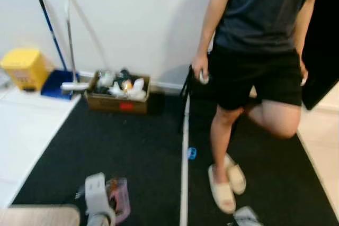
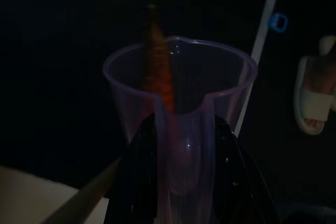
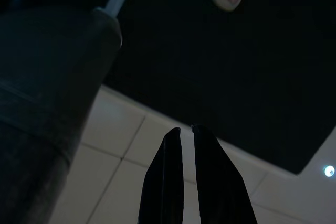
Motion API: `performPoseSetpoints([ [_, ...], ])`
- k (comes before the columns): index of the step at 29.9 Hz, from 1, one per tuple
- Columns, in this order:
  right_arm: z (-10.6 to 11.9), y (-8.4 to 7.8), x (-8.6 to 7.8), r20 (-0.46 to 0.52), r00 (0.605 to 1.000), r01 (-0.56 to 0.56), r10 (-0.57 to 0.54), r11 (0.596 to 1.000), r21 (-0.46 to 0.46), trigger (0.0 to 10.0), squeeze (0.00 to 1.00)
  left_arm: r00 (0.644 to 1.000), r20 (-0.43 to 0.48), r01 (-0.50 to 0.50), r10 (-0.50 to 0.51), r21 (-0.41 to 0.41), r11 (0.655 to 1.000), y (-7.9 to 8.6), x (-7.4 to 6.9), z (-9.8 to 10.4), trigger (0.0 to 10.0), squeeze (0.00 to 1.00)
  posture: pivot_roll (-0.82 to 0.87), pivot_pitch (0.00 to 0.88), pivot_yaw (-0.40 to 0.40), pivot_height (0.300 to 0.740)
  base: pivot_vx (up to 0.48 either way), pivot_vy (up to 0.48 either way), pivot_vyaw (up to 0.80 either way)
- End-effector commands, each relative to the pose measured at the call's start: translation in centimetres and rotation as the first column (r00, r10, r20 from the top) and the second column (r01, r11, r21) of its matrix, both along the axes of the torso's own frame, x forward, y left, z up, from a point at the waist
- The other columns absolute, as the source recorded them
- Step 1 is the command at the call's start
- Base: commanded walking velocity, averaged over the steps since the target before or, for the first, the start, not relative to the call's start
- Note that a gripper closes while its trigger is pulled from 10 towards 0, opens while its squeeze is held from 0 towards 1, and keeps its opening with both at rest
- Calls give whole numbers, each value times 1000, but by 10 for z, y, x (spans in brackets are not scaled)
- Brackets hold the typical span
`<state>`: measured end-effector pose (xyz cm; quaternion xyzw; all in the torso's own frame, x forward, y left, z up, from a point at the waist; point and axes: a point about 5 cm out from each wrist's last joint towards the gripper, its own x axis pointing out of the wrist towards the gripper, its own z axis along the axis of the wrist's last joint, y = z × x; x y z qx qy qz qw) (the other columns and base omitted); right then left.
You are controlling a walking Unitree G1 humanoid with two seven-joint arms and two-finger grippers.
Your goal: Restocking fridge
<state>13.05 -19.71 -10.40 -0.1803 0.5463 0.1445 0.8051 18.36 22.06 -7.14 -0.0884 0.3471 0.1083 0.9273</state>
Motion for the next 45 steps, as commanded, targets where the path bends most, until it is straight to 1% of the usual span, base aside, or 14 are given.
performPoseSetpoints([
  [1, 1, -11, -2, -8, 1000, 15, -15, 999, -30, 10000, 0, 1000, 21, 14, -14, 25, 1000, 6, 6, 5, 10000, 0, 73, 2, -84, 740, 292, 0, 0],
  [29, 1, -10, -1, -10, 1000, 16, -16, 1000, -24, 10000, 0, 1000, 14, 22, -22, 30, 999, 8, 6, 5, 10000, 0, 72, 1, -78, 740, 295, 0, 0],
  [32, 1, -10, -1, -16, 1000, 2, -2, 1000, -28, 10000, 0, 1000, 11, 20, -21, 29, 999, 7, 5, 4, 10000, 0, 72, 1, -78, 740, 296, 0, 0],
  [42, 1, -9, -1, -43, 999, 0, 0, 1000, 7, 10000, 0, 1000, 7, 19, -19, 19, 1000, 4, 5, 3, 10000, 0, 66, 0, -83, 740, 294, 0, 0],
  [43, 1, -9, -2, -53, 999, 13, -12, 1000, 21, 10000, 0, 1000, -6, -1, 1, 4, 1000, 3, 4, 2, 10000, 0, 66, 0, -83, 740, 0, 0, 800],
  [45, 1, -9, -2, -56, 998, 18, -16, 999, 28, 10000, 0, 1000, -11, -2, 2, 0, 1000, 3, 4, 1, 10000, 0, 65, 0, -81, 740, 0, 0, 797],
])
